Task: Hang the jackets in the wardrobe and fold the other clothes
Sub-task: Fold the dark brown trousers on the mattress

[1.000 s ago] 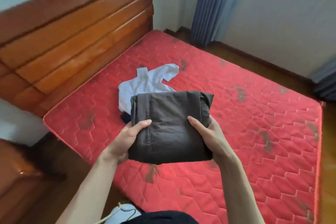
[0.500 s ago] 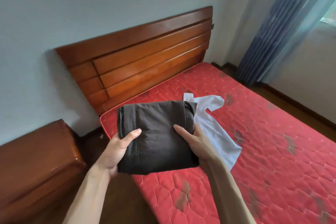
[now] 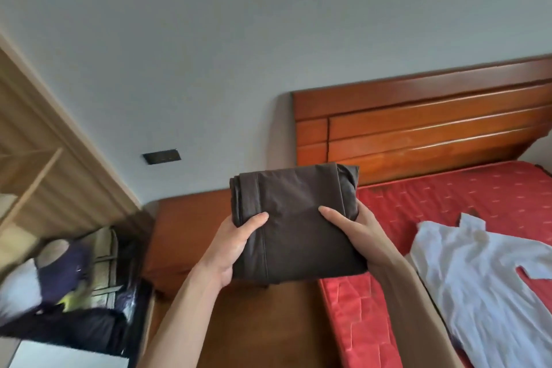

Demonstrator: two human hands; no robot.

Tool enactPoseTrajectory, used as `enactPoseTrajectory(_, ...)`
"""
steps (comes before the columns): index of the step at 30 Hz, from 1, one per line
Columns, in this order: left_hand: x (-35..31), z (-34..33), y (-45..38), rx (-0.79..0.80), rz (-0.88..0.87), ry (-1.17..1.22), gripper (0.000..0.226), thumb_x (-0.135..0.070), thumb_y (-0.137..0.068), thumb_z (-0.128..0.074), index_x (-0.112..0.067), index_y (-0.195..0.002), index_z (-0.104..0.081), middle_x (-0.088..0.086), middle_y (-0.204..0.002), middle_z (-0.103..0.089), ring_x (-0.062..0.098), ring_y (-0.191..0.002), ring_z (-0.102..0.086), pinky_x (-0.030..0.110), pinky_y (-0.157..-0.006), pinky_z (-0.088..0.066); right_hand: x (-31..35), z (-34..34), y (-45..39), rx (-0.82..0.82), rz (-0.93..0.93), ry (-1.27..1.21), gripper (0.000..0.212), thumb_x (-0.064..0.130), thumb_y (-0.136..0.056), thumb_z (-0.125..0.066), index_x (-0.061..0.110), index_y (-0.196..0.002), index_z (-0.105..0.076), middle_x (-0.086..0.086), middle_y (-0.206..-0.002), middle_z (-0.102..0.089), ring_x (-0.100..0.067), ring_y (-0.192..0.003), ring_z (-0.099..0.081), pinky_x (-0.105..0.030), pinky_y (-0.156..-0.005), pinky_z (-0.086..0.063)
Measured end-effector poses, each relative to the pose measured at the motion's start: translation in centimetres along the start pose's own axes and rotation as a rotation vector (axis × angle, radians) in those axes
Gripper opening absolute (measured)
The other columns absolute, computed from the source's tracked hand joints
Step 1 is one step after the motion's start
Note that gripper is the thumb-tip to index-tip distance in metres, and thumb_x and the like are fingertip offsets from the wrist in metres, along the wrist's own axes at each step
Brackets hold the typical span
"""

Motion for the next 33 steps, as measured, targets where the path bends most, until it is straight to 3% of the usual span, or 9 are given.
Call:
enactPoseTrajectory(4, -1.1, 4.8, -0.6, -0.149, -0.05, 0.068, 0.043, -0.05, -0.081, -0.081, -0.032, -0.119, -0.072, -0.007, -0.108, -0.08, 0.012, -0.094, -0.077, 0.026, -0.068, -0.062, 1.6, -5.3, -4.1, 0.224, -0.094, 0.167, 0.04, 0.056, -0.081, -0.084, 0.027, -0.107, -0.079, 0.002, -0.106, -0.081, -0.015, -0.099, -0.078, -0.018, -0.074, -0.06)
enactPoseTrajectory(6, -1.4, 6.8, -1.3, -0.224, -0.065, 0.109, 0.035, -0.044, -0.085, -0.081, -0.032, -0.117, -0.074, -0.006, -0.106, -0.08, 0.012, -0.092, -0.077, 0.022, -0.064, -0.061, 2.2, -7.6, -6.5, 0.312, -0.137, 0.246, 0.04, 0.061, -0.081, -0.083, 0.027, -0.102, -0.079, 0.007, -0.099, -0.082, -0.01, -0.09, -0.078, -0.014, -0.068, -0.058)
enactPoseTrajectory(9, -1.8, 9.2, -2.6, -0.316, -0.076, 0.147, 0.032, -0.042, -0.087, -0.082, -0.037, -0.118, -0.075, -0.008, -0.113, -0.079, 0.012, -0.099, -0.077, 0.023, -0.071, -0.062, 2.4, -11.0, -10.6, 0.347, -0.115, 0.29, 0.04, 0.059, -0.08, -0.083, 0.027, -0.104, -0.074, 0.013, -0.093, -0.081, -0.004, -0.083, -0.077, -0.011, -0.062, -0.056)
enactPoseTrajectory(12, -2.7, 11.9, -4.3, -0.407, -0.116, 0.184, 0.03, -0.038, -0.087, -0.083, -0.045, -0.115, -0.075, -0.01, -0.116, -0.078, 0.011, -0.105, -0.075, 0.023, -0.076, -0.062, 2.2, -14.3, -14.9, 0.399, -0.089, 0.29, 0.052, 0.056, -0.078, -0.085, 0.025, -0.117, -0.071, 0.012, -0.102, -0.08, -0.006, -0.092, -0.077, -0.019, -0.072, -0.061)
enactPoseTrajectory(18, -5.4, 16.7, -6.7, -0.702, -0.174, 0.228, 0.072, -0.048, -0.068, -0.089, -0.026, -0.134, -0.068, -0.006, -0.123, -0.076, 0.017, -0.115, -0.072, 0.045, -0.105, -0.056, 3.3, -21.3, -22.8, 0.444, 0.0, 0.238, 0.04, 0.045, -0.079, -0.087, 0.032, -0.113, -0.069, 0.019, -0.094, -0.079, -0.002, -0.081, -0.076, -0.011, -0.06, -0.056)
enactPoseTrajectory(21, -6.1, 18.6, -7.4, -0.788, -0.158, 0.294, 0.056, -0.042, -0.073, -0.09, -0.029, -0.126, -0.074, -0.004, -0.121, -0.077, 0.018, -0.112, -0.073, 0.041, -0.098, -0.06, 3.9, -25.1, -25.9, 0.523, 0.023, 0.233, 0.036, 0.05, -0.078, -0.081, 0.033, -0.108, -0.069, 0.018, -0.089, -0.079, -0.002, -0.077, -0.075, -0.013, -0.057, -0.056)
enactPoseTrajectory(24, -6.3, 20.7, -7.2, -0.923, -0.155, 0.368, 0.034, -0.031, -0.081, -0.089, -0.037, -0.112, -0.077, -0.013, -0.11, -0.079, 0.008, -0.097, -0.076, 0.019, -0.071, -0.061, 4.0, -29.6, -28.0, 0.647, 0.034, 0.303, 0.041, 0.059, -0.081, -0.072, 0.033, -0.112, -0.067, 0.011, -0.1, -0.079, -0.009, -0.094, -0.074, -0.035, -0.084, -0.061)
enactPoseTrajectory(27, -5.7, 23.3, -6.1, -1.108, -0.123, 0.452, 0.042, -0.041, -0.075, -0.091, -0.036, -0.109, -0.066, -0.015, -0.108, -0.077, 0.01, -0.097, -0.073, 0.022, -0.069, -0.057, 3.5, -34.5, -28.8, 0.827, 0.007, 0.426, 0.049, 0.056, -0.089, -0.069, 0.035, -0.132, -0.057, 0.008, -0.122, -0.071, -0.015, -0.114, -0.066, -0.048, -0.109, -0.05)
enactPoseTrajectory(33, -4.3, 28.9, -1.7, -1.34, -0.159, 0.568, 0.06, -0.052, -0.061, -0.09, -0.037, -0.113, -0.063, -0.005, -0.113, -0.075, 0.02, -0.102, -0.073, 0.036, -0.082, -0.062, 2.1, -45.6, -26.9, 1.027, 0.064, 0.526, 0.076, 0.053, -0.087, -0.074, 0.027, -0.151, -0.042, 0.001, -0.141, -0.06, -0.026, -0.125, -0.062, -0.052, -0.11, -0.051)
Point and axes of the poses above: each hand's wrist, its own y-axis away from the middle knuckle, its own z-axis out of the back of the hand, x = y × z, the point moved 3 cm from there along -y, towards the middle knuckle
